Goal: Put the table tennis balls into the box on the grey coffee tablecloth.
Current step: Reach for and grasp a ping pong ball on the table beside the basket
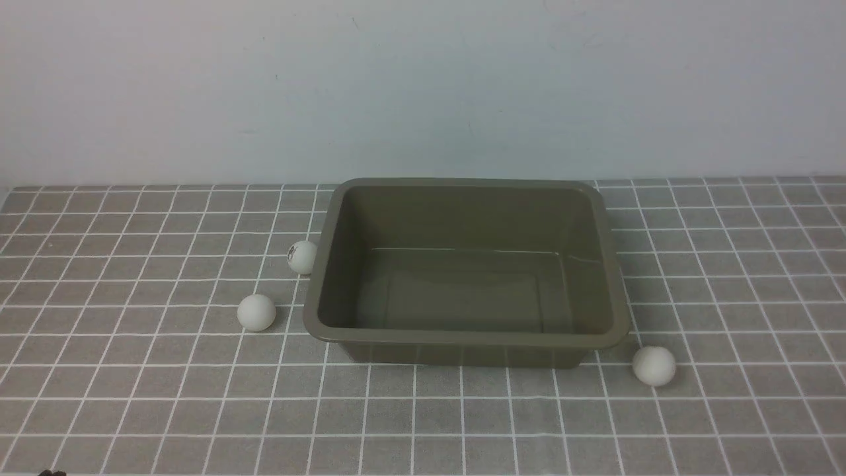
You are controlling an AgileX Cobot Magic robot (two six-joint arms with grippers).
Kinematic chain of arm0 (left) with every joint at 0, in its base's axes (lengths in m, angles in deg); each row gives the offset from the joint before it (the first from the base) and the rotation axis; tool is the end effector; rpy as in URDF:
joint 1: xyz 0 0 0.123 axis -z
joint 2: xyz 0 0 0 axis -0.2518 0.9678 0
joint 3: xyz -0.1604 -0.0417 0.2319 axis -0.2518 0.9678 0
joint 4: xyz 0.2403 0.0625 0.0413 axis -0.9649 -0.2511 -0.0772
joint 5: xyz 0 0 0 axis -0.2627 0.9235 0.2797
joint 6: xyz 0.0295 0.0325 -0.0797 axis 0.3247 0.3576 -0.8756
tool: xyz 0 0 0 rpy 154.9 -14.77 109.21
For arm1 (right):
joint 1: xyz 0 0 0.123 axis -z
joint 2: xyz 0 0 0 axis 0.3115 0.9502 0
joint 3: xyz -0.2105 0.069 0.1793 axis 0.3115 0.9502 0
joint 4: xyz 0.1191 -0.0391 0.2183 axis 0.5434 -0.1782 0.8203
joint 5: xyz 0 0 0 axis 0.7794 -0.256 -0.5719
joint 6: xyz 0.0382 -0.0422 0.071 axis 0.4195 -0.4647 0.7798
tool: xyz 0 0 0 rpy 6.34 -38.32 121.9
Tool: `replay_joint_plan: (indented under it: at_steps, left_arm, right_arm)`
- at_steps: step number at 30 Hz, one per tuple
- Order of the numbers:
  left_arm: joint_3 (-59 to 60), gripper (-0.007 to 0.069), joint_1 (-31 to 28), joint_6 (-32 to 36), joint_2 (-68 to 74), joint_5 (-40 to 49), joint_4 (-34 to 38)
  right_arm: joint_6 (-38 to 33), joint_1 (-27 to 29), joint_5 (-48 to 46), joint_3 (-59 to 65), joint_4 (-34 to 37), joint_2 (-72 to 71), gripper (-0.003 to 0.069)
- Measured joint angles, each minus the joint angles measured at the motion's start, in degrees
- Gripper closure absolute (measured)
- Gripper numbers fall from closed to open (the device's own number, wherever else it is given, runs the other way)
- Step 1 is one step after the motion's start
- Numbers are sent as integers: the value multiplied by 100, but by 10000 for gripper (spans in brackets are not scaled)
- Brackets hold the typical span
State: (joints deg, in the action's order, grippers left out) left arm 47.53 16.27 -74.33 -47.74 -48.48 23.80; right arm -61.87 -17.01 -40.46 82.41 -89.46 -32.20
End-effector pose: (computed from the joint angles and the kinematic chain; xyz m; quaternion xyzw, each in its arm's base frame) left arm 0.0517 -0.0060 0.1717 0.0625 0.8019 -0.0016 0.5942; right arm 0.0518 -0.0008 0.1727 -0.0168 0.8059 -0.0219 0.5913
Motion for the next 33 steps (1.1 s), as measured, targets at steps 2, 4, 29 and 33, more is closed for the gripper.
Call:
replay_joint_plan:
  at_steps: [2,4,29,33]
  left_arm:
    - [0,629,0,0,0,0,0]
    - [0,629,0,0,0,0,0]
    - [0,629,0,14,0,-31,5]
    - [18,629,0,-264,0,-564,687]
  right_arm:
    - [0,0,0,0,0,0,673]
    - [0,0,0,0,0,0,673]
    - [0,0,0,0,0,0,673]
    - [0,0,0,0,-14,0,673]
